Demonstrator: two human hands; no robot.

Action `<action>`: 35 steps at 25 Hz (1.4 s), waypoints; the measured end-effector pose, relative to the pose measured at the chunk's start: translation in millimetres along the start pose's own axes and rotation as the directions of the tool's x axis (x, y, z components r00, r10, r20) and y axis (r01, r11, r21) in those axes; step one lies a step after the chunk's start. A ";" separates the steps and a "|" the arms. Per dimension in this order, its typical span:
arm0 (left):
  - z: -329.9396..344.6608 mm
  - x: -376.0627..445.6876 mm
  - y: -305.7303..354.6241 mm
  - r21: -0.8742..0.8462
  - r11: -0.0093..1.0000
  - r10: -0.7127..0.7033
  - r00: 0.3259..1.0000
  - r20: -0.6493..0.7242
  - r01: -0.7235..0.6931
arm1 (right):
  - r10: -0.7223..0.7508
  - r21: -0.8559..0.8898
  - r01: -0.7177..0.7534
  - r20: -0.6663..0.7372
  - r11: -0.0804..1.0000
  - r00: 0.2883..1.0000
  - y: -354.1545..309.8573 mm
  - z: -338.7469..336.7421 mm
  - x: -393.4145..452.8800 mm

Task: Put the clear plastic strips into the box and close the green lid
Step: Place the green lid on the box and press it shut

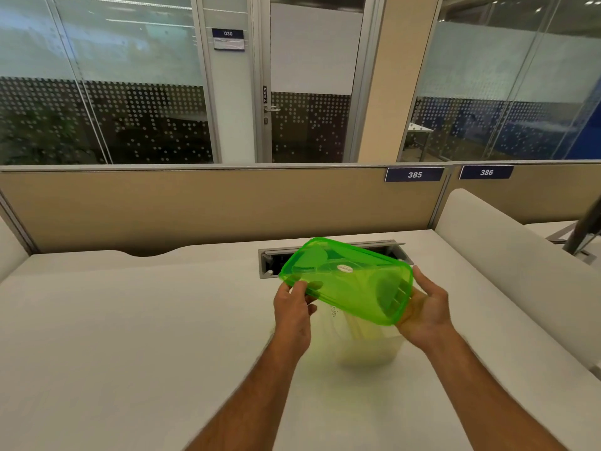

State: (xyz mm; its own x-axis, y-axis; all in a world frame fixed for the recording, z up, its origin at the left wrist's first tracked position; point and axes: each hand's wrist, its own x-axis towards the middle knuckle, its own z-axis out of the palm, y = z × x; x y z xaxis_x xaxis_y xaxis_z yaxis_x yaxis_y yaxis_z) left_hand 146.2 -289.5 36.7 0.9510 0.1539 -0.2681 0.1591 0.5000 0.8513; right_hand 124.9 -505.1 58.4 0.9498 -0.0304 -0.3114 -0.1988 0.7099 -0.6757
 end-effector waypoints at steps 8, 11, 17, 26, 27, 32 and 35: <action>-5.2 16.0 -4.3 0.367 0.910 0.128 0.972 0.195 -0.193 | -0.136 -0.702 -0.008 -0.149 0.712 0.979 -17.0 -11.0 30.4; -0.6 21.3 -13.5 0.571 0.763 0.216 0.952 0.216 -0.303 | -0.238 -0.716 0.031 -0.190 0.697 0.953 -13.6 -14.0 44.9; 14.1 41.7 -24.8 0.740 0.570 0.282 0.931 0.233 -0.358 | -0.467 -0.948 0.039 -0.120 0.316 0.876 -17.6 -23.5 68.2; 18.3 73.9 -42.7 0.826 0.466 0.254 0.942 0.218 -0.317 | -0.503 -0.979 -0.040 -0.137 0.199 0.854 -7.6 -34.4 97.5; 18.3 75.5 -44.1 0.827 0.466 0.253 0.943 0.217 -0.315 | -0.502 -0.978 -0.049 -0.146 0.201 0.852 -6.1 -36.2 98.9; 19.9 80.7 -48.0 0.833 0.454 0.279 0.938 0.206 -0.318 | -0.501 -0.962 -0.053 -0.186 0.267 0.845 -2.0 -40.0 104.5; 20.2 80.9 -50.3 0.844 0.442 0.289 0.939 0.184 -0.302 | -0.467 -0.946 -0.049 -0.203 0.320 0.861 -1.5 -41.8 106.0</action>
State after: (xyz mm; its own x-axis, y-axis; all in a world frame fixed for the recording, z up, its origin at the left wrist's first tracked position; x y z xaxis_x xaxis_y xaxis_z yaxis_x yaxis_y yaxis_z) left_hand 220.5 -319.5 -18.7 0.9882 0.1320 0.0776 0.0070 -0.5449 0.8385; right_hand 215.7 -538.9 -1.6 0.8615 -0.5001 -0.0880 -0.3390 -0.4374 -0.8329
